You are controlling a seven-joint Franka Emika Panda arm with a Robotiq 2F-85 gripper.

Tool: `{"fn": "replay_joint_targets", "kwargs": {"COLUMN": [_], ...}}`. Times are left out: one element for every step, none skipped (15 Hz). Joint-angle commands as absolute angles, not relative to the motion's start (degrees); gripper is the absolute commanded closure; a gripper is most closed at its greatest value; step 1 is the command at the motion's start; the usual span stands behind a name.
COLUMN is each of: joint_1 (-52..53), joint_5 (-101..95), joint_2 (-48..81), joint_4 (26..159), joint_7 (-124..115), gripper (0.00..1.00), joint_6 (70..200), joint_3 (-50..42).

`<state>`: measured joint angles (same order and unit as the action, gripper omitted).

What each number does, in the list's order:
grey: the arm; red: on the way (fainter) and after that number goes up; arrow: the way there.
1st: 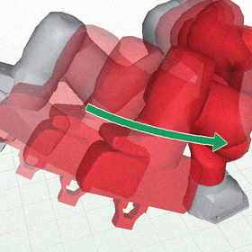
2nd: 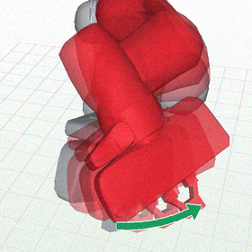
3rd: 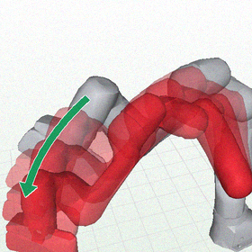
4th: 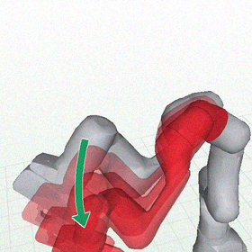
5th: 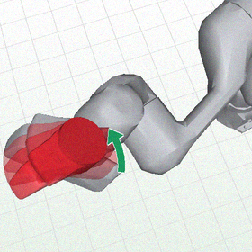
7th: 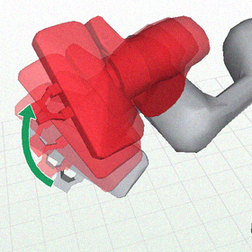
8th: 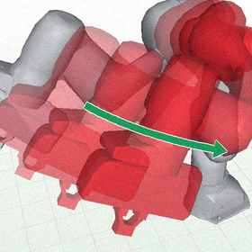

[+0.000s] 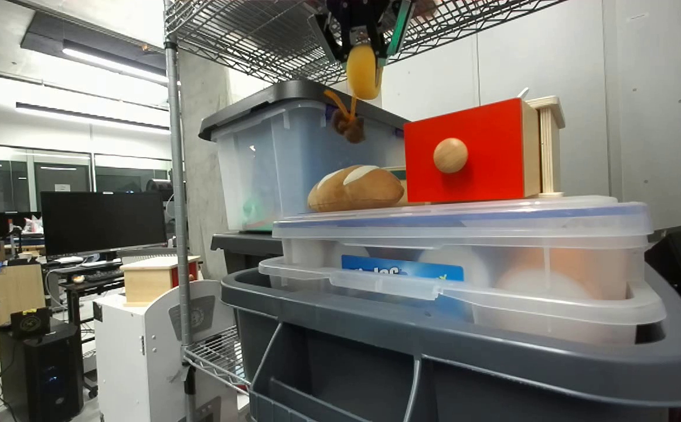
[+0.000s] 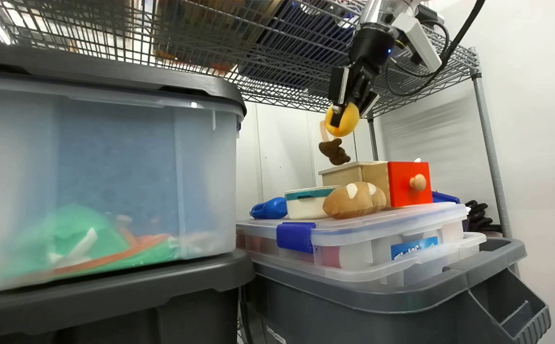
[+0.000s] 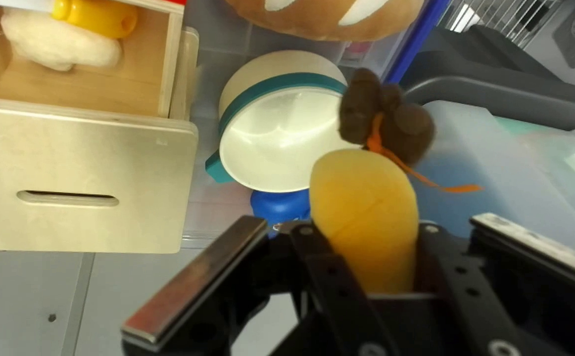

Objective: Put the yellow plushie in the white bowl

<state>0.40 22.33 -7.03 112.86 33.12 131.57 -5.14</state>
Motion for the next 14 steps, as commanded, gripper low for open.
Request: {"fn": "replay_joint_targets", "kwargs": {"joint_1": [0.5, 0.5, 0.5, 0.6, 0.7, 0.7, 0.7, 0.7, 0.7, 0.6, 0.5, 0.4, 0.3, 0.2], "joint_5": [23.7, 24.0, 24.4, 24.8, 25.3, 25.6, 26.0, 26.1, 26.0, 26.2, 26.5, 26.8, 27.0, 27.0], "joint_2": [-6.5, -6.5, -6.6, -6.5, -6.3, -5.7, -5.1, -4.3, -3.6, -3.1, -2.6, -2.0, -1.3, -0.7], "joint_4": [111.7, 111.8, 111.9, 112.1, 112.2, 111.9, 111.4, 111.0, 110.9, 110.9, 111.0, 110.8, 110.6, 110.1], "joint_7": [33.5, 33.7, 34.1, 34.6, 35.0, 35.1, 35.1, 35.0, 34.9, 35.0, 35.3, 35.4, 35.5, 35.4], "gripper": [0.94, 0.94, 0.94, 0.94, 0.94, 0.94, 0.94, 0.94, 0.94, 0.94, 0.94, 0.94, 0.94, 0.94], "joint_6": [132.4, 132.5, 132.7, 133.2, 133.8, 134.5, 135.1, 136.0, 137.0, 137.7, 138.2, 138.9, 139.1, 139.6], "joint_3": [-5.3, -5.3, -5.4, -5.4, -5.4, -5.3, -5.3, -5.2, -5.0, -4.9, -4.8, -4.6, -4.4, -4.2]}}
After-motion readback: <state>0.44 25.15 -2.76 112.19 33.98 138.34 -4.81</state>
